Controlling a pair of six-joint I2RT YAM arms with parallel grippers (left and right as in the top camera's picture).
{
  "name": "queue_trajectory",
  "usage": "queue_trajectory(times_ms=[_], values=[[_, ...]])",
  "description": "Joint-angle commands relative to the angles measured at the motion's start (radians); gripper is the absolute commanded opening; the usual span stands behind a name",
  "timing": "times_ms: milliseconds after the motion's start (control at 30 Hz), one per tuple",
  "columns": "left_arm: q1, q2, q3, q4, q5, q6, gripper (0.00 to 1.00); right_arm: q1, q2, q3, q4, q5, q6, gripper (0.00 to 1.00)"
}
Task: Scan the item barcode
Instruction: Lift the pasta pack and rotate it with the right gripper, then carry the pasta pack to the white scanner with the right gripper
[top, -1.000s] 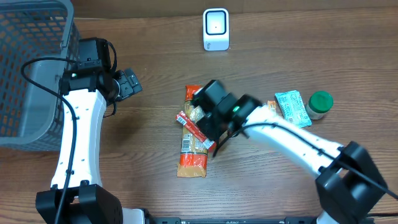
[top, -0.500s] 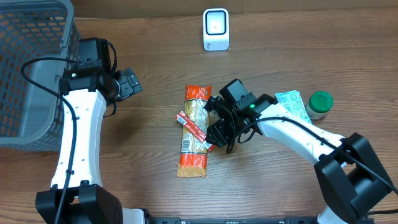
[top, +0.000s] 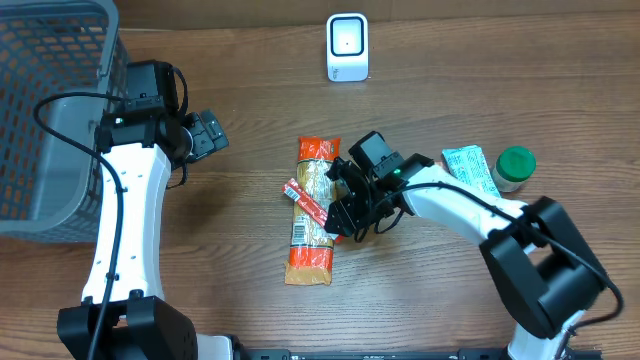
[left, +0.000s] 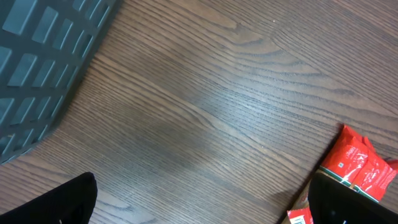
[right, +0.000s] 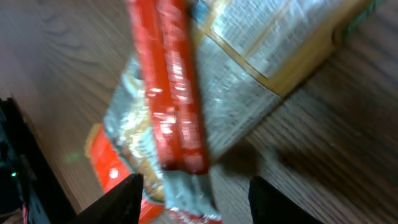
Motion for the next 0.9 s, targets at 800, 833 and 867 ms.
queue_trajectory(times_ms=[800, 833, 867], values=[[0.000, 0.007, -0.004, 0.000, -0.002, 0.011, 1.00, -0.005, -0.269, 0.026, -0.108, 0.124, -0.114, 0.04], [0.000, 0.007, -0.004, 0.000, -0.002, 0.011, 1.00, -0.005, -0.274, 0.026, -0.108, 0.124, -0.114, 0.04], [0.000, 0.007, -0.004, 0.000, -0.002, 0.011, 1.00, -0.006, -0.281, 0.026, -0.107, 0.125, -0.119, 0.04]])
